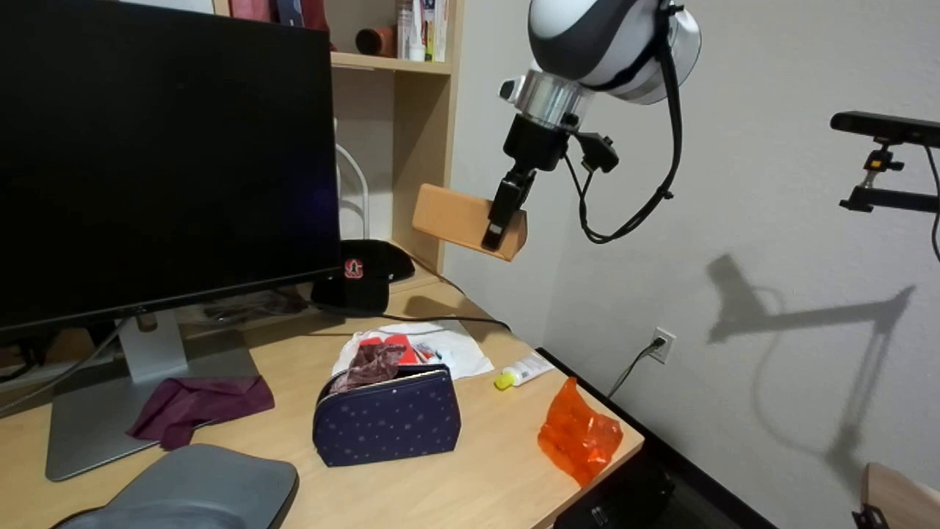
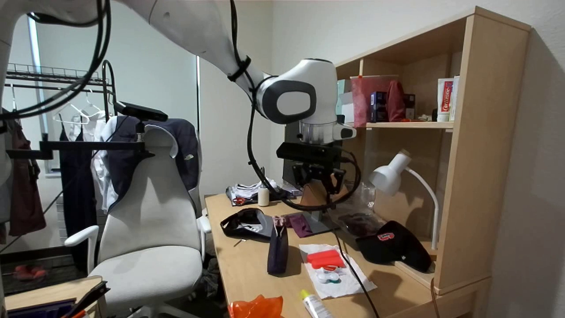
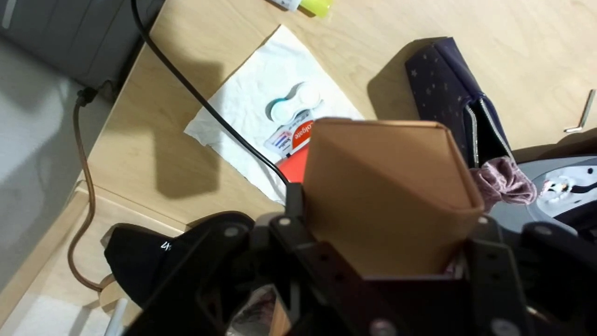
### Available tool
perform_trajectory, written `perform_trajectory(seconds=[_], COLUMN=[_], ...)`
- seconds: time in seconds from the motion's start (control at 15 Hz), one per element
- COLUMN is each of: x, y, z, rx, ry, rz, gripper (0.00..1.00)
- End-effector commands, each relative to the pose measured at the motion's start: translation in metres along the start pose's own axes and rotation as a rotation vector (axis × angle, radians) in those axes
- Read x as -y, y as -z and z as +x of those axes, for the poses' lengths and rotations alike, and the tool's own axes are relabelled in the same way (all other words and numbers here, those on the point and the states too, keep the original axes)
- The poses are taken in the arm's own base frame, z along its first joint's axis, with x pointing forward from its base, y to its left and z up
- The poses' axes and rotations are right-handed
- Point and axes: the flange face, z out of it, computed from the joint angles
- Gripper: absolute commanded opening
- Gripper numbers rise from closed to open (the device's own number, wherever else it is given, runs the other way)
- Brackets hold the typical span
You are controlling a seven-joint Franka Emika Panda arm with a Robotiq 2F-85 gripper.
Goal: Move the brown case away from the cap then take the hair ribbon out of the purse and put it on the desk
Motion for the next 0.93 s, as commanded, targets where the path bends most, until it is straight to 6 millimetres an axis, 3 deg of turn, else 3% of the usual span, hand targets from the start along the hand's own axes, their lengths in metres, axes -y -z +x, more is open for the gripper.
perform_trajectory(seconds=[0.0, 0.27, 0.87], x=[-0.002, -0.021, -0.110], y=[-0.004, -0.022, -0.093], z=[0.006, 0.023, 0.047], rx=[0.013, 0.021, 0.036], ry=[-0.033, -0.149, -0.436], rz=[-0.014, -0.023, -0.056], gripper=[0.38, 0.38, 0.38])
